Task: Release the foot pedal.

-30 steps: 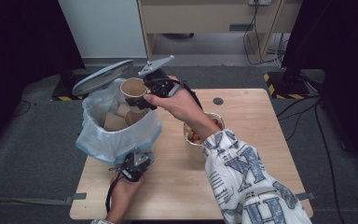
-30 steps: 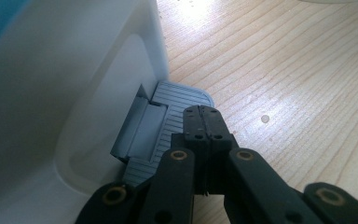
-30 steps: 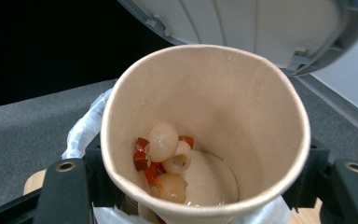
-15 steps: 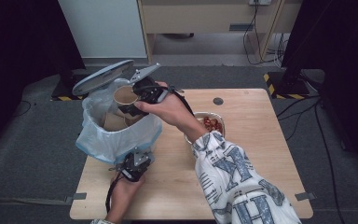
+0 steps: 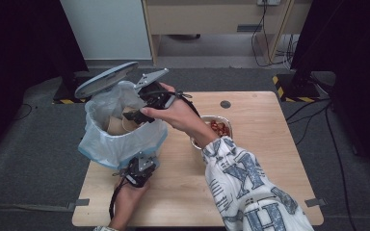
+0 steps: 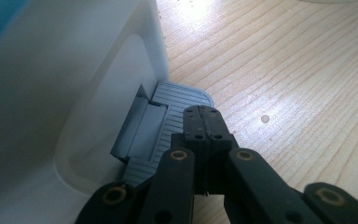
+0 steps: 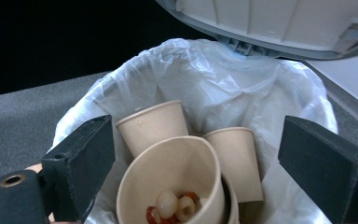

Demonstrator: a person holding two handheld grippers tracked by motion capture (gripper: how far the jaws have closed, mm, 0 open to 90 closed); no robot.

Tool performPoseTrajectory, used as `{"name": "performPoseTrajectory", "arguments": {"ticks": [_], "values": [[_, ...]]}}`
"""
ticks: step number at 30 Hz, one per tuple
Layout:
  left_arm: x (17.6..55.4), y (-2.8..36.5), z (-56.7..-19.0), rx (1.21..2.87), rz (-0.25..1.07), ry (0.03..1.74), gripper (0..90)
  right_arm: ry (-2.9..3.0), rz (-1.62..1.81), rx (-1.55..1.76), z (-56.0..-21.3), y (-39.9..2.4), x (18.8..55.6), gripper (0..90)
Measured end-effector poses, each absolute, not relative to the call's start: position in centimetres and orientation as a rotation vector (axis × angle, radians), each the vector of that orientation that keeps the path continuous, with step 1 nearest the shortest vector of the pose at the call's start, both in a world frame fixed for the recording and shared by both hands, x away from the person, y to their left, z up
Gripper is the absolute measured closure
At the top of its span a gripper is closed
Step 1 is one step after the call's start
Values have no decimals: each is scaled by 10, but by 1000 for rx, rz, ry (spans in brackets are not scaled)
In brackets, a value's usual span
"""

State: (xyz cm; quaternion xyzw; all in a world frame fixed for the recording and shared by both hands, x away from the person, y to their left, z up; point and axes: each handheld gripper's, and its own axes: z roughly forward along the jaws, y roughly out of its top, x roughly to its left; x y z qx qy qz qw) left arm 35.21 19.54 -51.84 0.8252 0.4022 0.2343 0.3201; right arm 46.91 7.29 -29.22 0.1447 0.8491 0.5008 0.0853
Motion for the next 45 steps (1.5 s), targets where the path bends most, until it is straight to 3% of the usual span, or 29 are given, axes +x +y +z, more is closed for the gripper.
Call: {"name": "performPoseTrajectory", "arguments": {"ticks": [45], "values": [[352,196,-518,2169,615,1056,898,2433,1487,657,-293,2,484,74]]}}
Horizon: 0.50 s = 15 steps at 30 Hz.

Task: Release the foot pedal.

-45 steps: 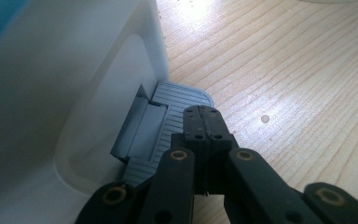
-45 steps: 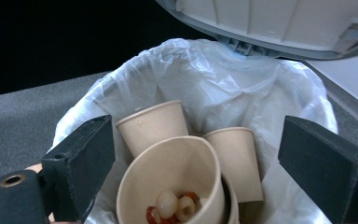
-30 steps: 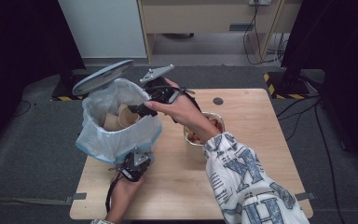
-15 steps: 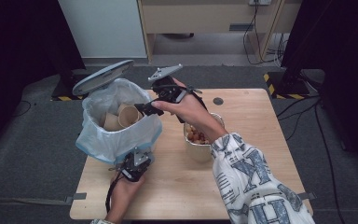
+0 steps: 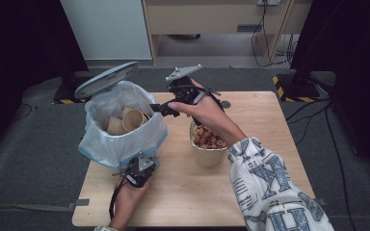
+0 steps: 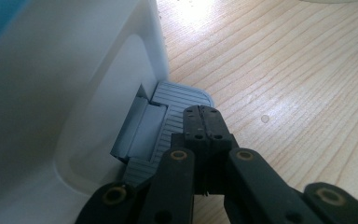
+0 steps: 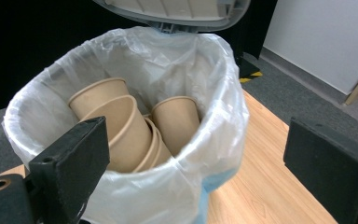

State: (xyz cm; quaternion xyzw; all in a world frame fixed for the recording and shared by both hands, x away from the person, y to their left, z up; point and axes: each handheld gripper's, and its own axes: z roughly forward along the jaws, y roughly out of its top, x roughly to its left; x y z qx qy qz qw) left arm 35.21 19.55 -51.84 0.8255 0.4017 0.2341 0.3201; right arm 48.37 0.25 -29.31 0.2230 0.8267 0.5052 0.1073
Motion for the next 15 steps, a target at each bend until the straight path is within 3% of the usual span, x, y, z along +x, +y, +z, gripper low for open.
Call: {"name": "performPoseTrajectory", "arguments": {"ticks": [9,10,11,13,15], "values": [[352,195,-518,2165,611,1060,895,2418,1472,683,-294,-19,485,74],[351,195,-517,2149,582,1067,858,2414,1474,689,-294,-21,486,74],[349,193,-516,2144,585,1067,763,2410,1469,696,-294,-26,486,74],[341,185,-512,2159,657,1037,616,2399,1465,711,-296,-35,487,73],[330,181,-503,2137,687,984,560,2387,1463,734,-298,-46,489,73]]}}
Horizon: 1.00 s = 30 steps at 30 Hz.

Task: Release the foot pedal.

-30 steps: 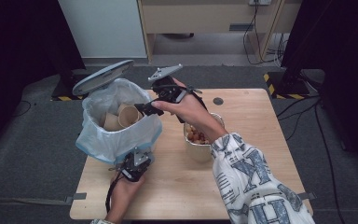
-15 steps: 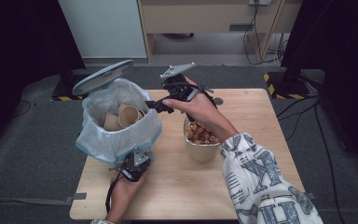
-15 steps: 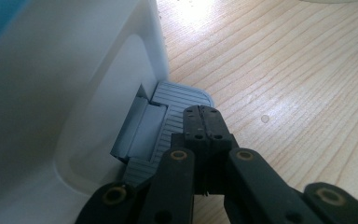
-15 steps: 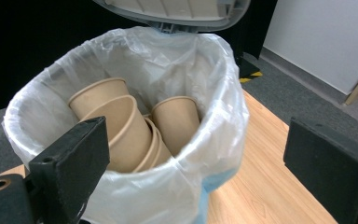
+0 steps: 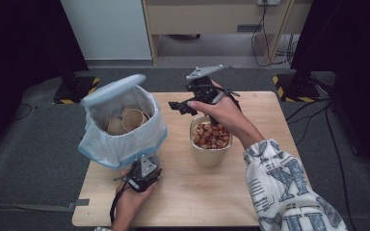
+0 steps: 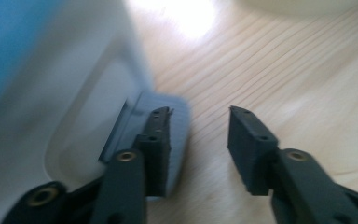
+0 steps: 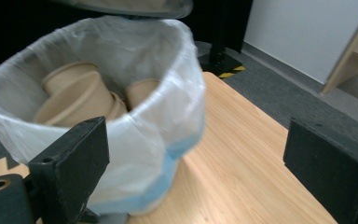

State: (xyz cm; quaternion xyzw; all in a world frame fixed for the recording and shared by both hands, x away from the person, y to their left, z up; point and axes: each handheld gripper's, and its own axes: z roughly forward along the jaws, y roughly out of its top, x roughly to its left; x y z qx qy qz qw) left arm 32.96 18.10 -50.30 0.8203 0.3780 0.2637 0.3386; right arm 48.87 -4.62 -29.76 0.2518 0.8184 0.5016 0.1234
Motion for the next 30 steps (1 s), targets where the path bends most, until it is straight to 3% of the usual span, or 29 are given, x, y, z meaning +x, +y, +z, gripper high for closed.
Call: {"name": "performPoseTrajectory", "arguments": {"ticks": [9,30], "values": [[325,179,-500,2084,614,987,410,2279,1440,881,-314,-113,491,73],[328,177,-504,2111,554,994,291,1974,1299,1176,-362,-207,466,66]]}}
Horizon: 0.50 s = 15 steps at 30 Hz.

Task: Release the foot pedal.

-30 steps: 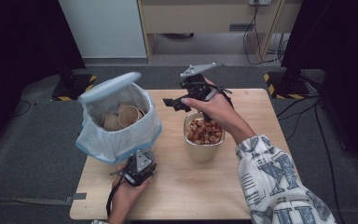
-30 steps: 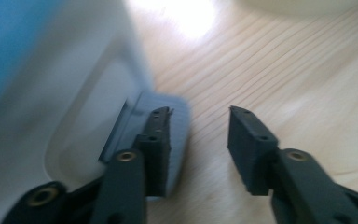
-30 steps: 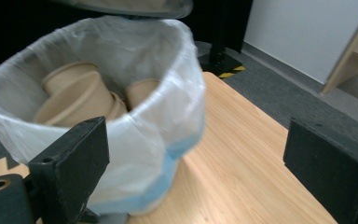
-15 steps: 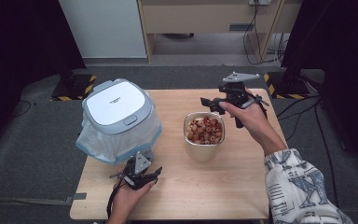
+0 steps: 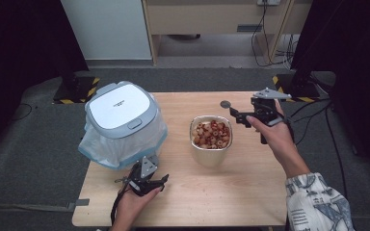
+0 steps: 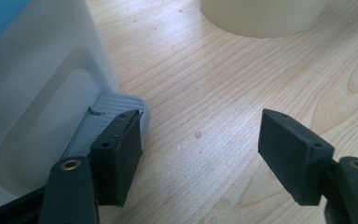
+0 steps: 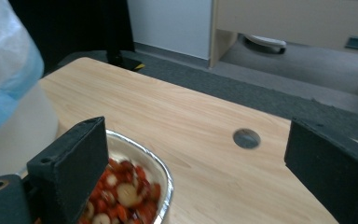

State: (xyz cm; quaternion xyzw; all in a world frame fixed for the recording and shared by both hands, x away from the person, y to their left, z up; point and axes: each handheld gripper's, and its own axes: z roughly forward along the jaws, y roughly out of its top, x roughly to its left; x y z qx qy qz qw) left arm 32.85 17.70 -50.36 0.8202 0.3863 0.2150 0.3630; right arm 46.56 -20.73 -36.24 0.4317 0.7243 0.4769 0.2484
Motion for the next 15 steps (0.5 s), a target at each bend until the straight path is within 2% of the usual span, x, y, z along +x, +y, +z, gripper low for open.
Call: {"name": "performPoseTrajectory", "arguments": {"ticks": [15], "values": [[329,176,-505,2121,558,995,269,1871,1186,1346,-433,-250,417,71]]}}
